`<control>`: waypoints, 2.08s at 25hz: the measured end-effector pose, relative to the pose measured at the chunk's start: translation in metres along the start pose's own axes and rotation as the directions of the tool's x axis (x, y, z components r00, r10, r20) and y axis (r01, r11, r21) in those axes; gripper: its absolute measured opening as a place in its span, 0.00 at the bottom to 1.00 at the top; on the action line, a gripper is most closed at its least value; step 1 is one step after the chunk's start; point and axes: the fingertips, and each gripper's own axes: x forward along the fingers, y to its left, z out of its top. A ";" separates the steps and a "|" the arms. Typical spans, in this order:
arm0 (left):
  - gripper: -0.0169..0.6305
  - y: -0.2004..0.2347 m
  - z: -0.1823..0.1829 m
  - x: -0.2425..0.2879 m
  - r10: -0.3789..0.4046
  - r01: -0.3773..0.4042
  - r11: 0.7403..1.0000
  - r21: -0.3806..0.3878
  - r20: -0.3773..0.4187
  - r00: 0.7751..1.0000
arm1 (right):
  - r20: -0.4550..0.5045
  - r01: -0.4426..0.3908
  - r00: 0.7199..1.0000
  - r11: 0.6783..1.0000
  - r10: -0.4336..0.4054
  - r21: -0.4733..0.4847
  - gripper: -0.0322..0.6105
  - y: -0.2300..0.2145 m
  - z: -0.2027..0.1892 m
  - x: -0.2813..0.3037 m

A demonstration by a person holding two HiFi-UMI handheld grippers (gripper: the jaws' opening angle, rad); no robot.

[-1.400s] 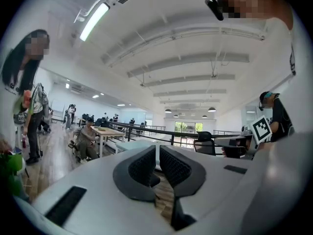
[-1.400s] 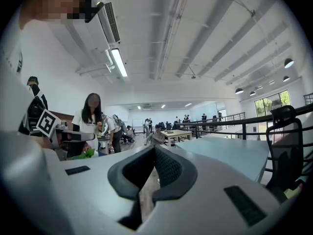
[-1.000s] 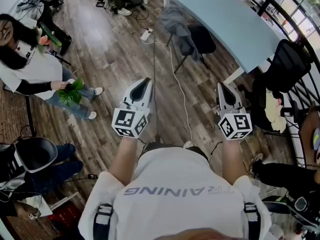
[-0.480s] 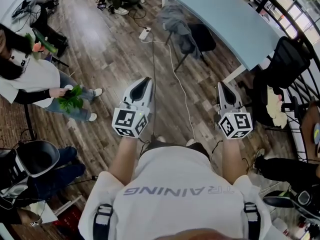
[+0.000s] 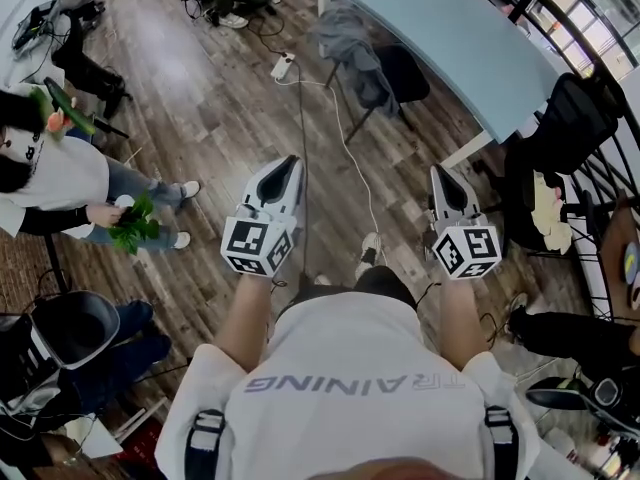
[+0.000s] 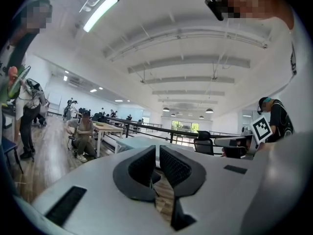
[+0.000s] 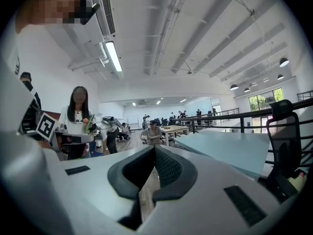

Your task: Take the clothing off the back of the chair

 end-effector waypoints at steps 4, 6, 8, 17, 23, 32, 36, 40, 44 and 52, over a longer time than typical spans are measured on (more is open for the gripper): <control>0.11 0.014 -0.003 0.024 0.013 -0.013 1.000 -0.005 -0.009 1.000 | -0.010 -0.012 1.000 1.000 0.012 0.017 0.08 -0.015 -0.005 0.030; 0.11 0.025 -0.003 0.040 0.028 -0.028 1.000 -0.003 -0.016 0.999 | -0.012 -0.026 1.000 0.999 0.026 0.029 0.08 -0.024 -0.008 0.051; 0.11 0.034 0.000 0.058 0.040 -0.040 0.999 -0.001 -0.018 0.999 | -0.011 -0.041 0.999 0.998 0.041 0.037 0.08 -0.033 -0.007 0.072; 0.11 0.043 0.017 0.170 0.098 -0.098 0.995 0.010 -0.012 0.995 | -0.029 -0.095 0.995 0.995 0.096 0.033 0.08 -0.129 0.010 0.153; 0.11 0.049 0.021 0.230 0.134 -0.134 0.991 0.000 0.000 0.991 | -0.038 -0.133 0.990 0.990 0.135 0.037 0.08 -0.176 0.012 0.199; 0.11 0.076 0.024 0.300 0.136 -0.136 0.991 -0.005 -0.018 0.991 | -0.050 -0.132 0.990 0.989 0.135 0.070 0.08 -0.218 0.010 0.259; 0.11 0.106 0.019 0.336 0.114 -0.114 0.993 -0.022 -0.034 0.993 | -0.076 -0.106 0.991 0.992 0.111 0.071 0.08 -0.227 0.000 0.292; 0.11 0.143 0.022 0.377 0.073 -0.074 0.997 -0.018 -0.038 0.997 | -0.093 -0.053 0.994 0.996 0.059 0.069 0.08 -0.236 -0.002 0.334; 0.11 0.191 0.031 0.416 0.025 -0.026 1.000 -0.014 -0.055 0.998 | -0.104 -0.013 0.994 0.998 0.019 0.057 0.08 -0.231 0.001 0.385; 0.24 0.274 0.012 0.485 -0.124 0.104 0.989 -0.108 -0.201 0.972 | -0.202 0.050 0.979 0.997 -0.036 0.064 0.21 -0.210 -0.021 0.479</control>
